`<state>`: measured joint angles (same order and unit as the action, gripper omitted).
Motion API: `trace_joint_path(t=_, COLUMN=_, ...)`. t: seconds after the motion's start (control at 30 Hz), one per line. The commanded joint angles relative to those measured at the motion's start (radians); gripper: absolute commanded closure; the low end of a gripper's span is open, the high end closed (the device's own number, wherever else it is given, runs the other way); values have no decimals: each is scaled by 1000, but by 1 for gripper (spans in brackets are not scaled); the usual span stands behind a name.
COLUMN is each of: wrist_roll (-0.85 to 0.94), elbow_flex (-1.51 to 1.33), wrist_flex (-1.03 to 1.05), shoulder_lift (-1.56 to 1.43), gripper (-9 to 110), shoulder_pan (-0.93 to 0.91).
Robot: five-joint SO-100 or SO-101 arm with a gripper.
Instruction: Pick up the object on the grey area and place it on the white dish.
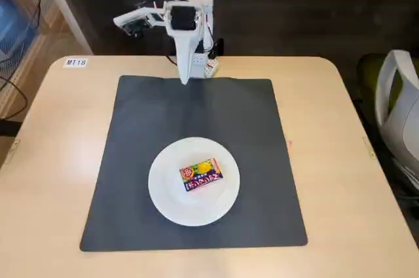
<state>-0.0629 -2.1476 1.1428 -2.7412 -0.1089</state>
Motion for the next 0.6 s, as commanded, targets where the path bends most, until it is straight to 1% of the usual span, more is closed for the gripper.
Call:
trace_joint_path(t=0.0, wrist_roll=8, elbow_flex=-275, wrist_flex=-66, shoulder_lift=-222, gripper=102, shoulder_pan=3)
trace_joint_path(t=0.17, wrist_roll=51, elbow_flex=-537, wrist_flex=-127, shoulder_lift=-354, gripper=102, shoulder_pan=11)
trace_joint_path(t=0.33, wrist_roll=80, elbow_flex=-678, wrist_flex=-141, shoulder_lift=-434, gripper=102, shoulder_pan=-11)
trace_joint_path(t=0.47, wrist_roll=71, elbow_flex=-836, wrist_flex=-123, shoulder_lift=-607, gripper=102, shoulder_pan=-9)
trace_joint_path(t=0.57, wrist_roll=89, elbow_flex=-868, wrist_flex=-115, shoulder_lift=-609, gripper=102, shoulder_pan=9)
